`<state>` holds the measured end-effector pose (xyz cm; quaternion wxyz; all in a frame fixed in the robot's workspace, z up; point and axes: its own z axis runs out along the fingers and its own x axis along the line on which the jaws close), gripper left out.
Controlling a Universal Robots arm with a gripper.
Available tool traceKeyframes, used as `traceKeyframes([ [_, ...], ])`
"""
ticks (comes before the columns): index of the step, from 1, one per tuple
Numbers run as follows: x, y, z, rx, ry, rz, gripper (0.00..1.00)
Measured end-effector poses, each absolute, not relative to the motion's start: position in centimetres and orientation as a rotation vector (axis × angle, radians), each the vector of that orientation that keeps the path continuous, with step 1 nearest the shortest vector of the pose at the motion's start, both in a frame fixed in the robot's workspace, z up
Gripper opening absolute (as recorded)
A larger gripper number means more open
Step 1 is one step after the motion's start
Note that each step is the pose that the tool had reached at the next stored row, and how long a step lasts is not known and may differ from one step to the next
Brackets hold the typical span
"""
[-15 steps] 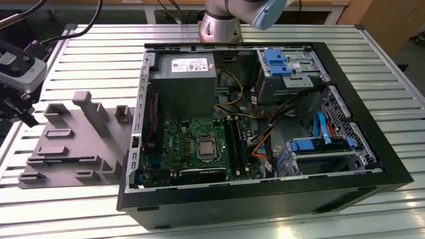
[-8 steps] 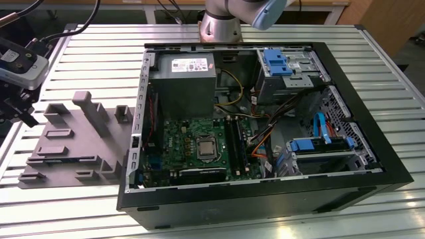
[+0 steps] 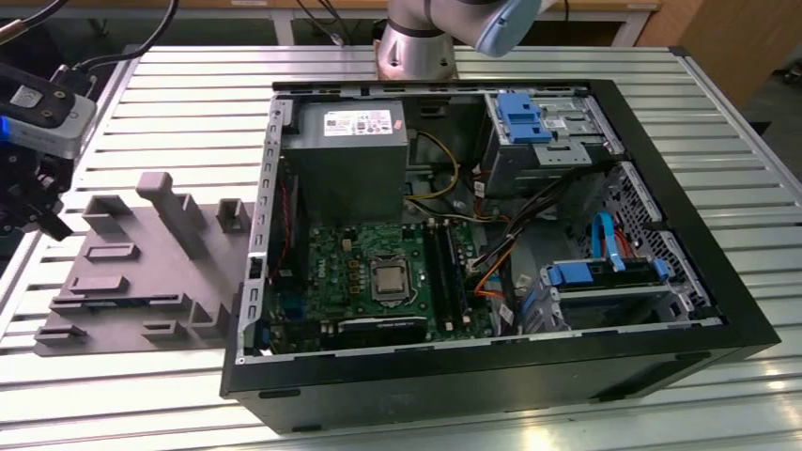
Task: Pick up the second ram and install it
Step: 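Pick up the second ram and move it above second insertion slot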
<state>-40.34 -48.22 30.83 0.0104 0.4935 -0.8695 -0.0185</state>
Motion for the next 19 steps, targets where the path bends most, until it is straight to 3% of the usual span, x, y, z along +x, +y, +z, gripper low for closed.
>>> traceKeyframes([
  [19, -40.34, -48.22, 30.75, 1.967, -2.414, -0.051, 0.11],
])
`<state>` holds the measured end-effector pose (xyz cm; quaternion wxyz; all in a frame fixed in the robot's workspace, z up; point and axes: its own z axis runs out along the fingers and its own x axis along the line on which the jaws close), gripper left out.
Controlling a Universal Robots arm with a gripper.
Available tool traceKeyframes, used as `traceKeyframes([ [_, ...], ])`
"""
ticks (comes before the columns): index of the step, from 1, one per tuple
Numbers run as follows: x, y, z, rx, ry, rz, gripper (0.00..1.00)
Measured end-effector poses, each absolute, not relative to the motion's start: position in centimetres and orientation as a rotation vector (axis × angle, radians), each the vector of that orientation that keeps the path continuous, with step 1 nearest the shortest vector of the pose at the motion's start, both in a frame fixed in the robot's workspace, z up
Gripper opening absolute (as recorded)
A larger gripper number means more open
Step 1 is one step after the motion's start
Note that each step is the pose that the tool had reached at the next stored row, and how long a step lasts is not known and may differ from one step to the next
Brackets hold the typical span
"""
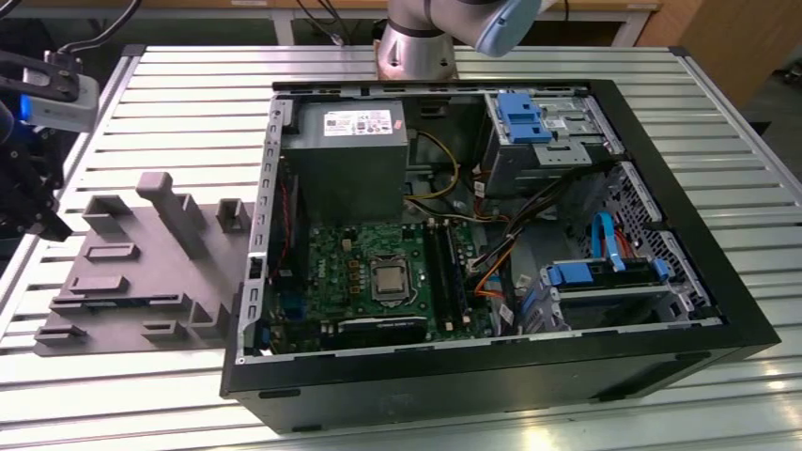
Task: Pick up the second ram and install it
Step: 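Pick up the second ram and move it above second insertion slot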
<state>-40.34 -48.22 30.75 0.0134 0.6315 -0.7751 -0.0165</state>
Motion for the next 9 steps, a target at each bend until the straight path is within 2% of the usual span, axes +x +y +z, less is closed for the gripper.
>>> traceKeyframes([
  [9, -40.34, -48.22, 30.63, 2.141, -2.258, -0.048, 0.11],
])
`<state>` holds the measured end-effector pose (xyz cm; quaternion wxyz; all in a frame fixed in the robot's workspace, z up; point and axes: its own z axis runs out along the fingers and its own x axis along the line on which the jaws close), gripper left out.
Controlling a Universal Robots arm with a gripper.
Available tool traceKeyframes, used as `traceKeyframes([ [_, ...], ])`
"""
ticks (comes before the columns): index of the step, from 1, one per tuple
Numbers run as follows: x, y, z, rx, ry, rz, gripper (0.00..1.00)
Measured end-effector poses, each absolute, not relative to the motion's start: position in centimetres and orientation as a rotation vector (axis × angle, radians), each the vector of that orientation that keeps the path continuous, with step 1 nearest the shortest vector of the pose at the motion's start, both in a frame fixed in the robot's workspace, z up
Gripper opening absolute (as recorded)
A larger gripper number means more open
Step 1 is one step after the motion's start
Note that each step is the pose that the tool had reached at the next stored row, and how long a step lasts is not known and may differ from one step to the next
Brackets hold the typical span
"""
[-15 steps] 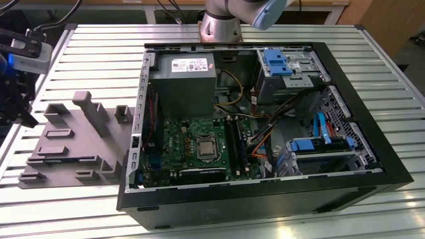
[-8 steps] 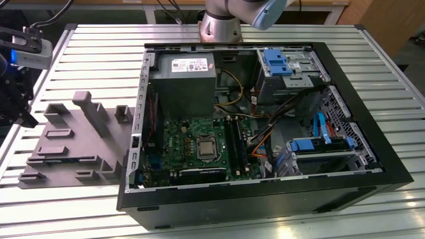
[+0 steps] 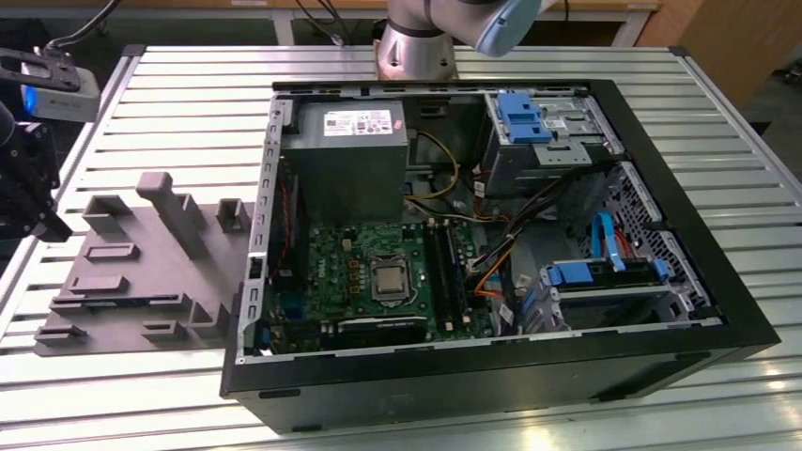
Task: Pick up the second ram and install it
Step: 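Pick up the second ram and move it above second insertion slot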
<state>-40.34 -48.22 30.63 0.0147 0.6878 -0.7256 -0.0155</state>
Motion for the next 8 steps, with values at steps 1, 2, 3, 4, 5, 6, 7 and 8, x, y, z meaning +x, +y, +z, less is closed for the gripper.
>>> traceKeyframes([
  [1, -40.35, -48.23, 30.61, 2.143, -2.256, -0.048, 0.11],
  [2, -40.35, -48.23, 30.59, 2.143, -2.256, -0.048, 0.11],
  [3, -40.35, -48.23, 30.59, 2.144, -2.256, -0.048, 0.11],
  [4, -40.35, -48.23, 30.59, 2.144, -2.256, -0.048, 0.11],
  [5, -40.34, -48.24, 30.58, 2.144, -2.256, -0.048, 0.11],
  [6, -40.34, -48.24, 30.58, 2.144, -2.256, -0.048, 0.11],
  [7, -40.34, -48.24, 30.58, 2.144, -2.256, -0.048, 0.11],
  [8, -40.34, -48.23, 30.54, 2.144, -2.256, -0.048, 0.11],
])
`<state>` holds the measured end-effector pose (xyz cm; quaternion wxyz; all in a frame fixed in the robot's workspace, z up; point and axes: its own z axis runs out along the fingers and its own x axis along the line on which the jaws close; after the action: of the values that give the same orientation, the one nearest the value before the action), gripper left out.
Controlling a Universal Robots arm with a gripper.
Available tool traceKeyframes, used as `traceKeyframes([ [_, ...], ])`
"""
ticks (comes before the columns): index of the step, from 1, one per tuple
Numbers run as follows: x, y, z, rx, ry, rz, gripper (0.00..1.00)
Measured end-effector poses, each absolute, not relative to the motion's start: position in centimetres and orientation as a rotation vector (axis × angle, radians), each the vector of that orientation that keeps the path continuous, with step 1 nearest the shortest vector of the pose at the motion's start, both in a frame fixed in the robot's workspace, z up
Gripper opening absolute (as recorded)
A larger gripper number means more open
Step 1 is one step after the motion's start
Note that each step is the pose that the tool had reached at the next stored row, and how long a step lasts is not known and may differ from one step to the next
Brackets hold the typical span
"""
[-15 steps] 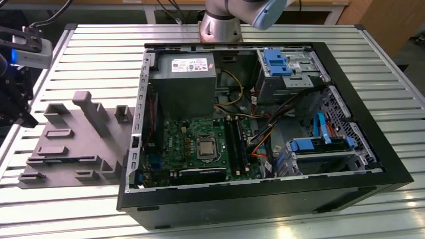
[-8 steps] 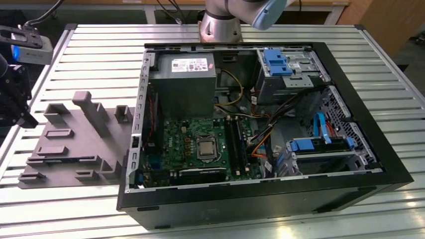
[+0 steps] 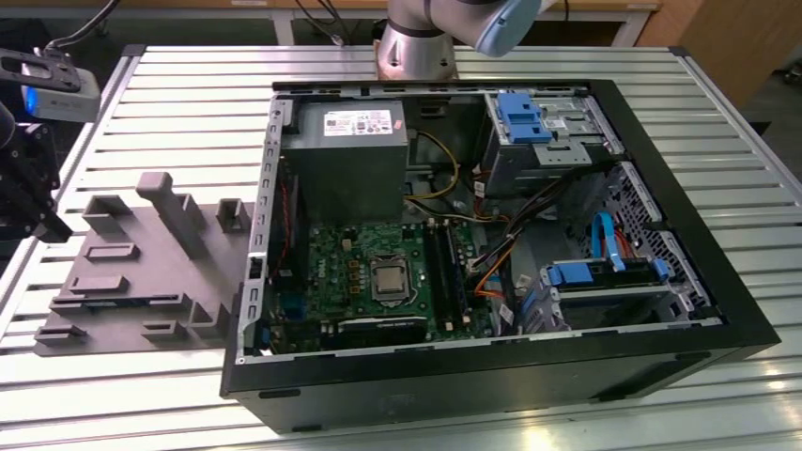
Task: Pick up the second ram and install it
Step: 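Pick up the second ram and move it above second insertion slot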
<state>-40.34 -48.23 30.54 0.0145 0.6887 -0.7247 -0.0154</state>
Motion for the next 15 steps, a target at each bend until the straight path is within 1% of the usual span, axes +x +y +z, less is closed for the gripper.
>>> traceKeyframes([
  [15, -40.34, -48.24, 29.87, 2.144, -2.256, -0.048, 0.11],
])
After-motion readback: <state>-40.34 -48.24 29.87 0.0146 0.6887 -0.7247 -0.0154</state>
